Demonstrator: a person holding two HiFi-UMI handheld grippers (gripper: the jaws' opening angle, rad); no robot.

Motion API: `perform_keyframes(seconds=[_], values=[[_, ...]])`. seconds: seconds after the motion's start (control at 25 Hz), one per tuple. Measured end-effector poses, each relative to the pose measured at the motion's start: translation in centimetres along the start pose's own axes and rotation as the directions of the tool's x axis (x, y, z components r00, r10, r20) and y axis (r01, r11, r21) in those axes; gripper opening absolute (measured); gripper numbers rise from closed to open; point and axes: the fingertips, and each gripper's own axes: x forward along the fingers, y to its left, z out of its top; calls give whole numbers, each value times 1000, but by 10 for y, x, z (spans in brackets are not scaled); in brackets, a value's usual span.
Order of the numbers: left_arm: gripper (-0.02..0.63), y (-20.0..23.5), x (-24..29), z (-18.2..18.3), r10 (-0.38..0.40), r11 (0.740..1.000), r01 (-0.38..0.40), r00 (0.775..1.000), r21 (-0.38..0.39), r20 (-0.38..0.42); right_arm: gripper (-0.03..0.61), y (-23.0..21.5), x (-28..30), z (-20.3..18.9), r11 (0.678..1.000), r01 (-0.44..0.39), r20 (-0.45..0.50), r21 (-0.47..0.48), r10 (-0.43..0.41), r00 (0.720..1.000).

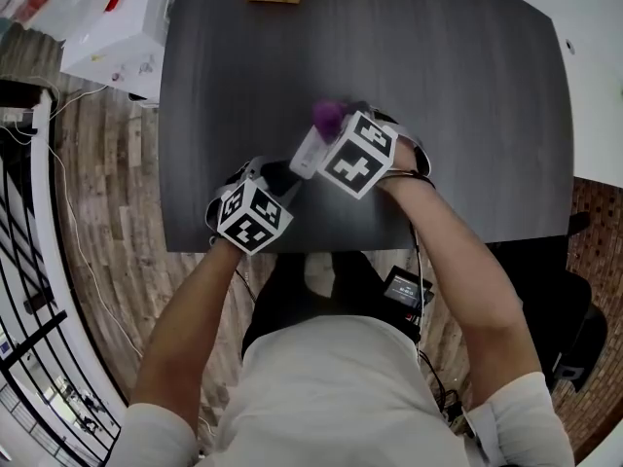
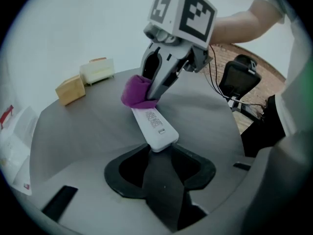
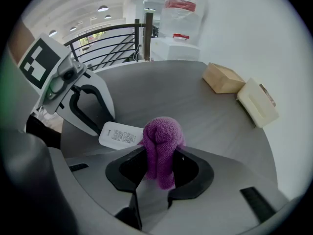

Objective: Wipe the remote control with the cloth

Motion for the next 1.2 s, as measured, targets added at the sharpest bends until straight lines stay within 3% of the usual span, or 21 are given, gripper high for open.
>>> perform_keyframes(seconds=[0.24,0.52,0.76,1.2], values=[[149,0,2,1,5,1000,-5,1000,-30,-14,132,21,-3,2,994,1,0,-110,-1,1000],[137,0,2,-2,43,995,-47,998,-89,-47,132,62,-8,5,986,-57,16,-158,60,998],[133,-2,2,-2,69,990,-76,996,-121,-63,132,88,-12,5,982,-100,24,-160,105,994],[91,-13,-1,0,58,996,-63,995,-70,-77,132,103,-18,-7,982,-158,38,-104,163,986]])
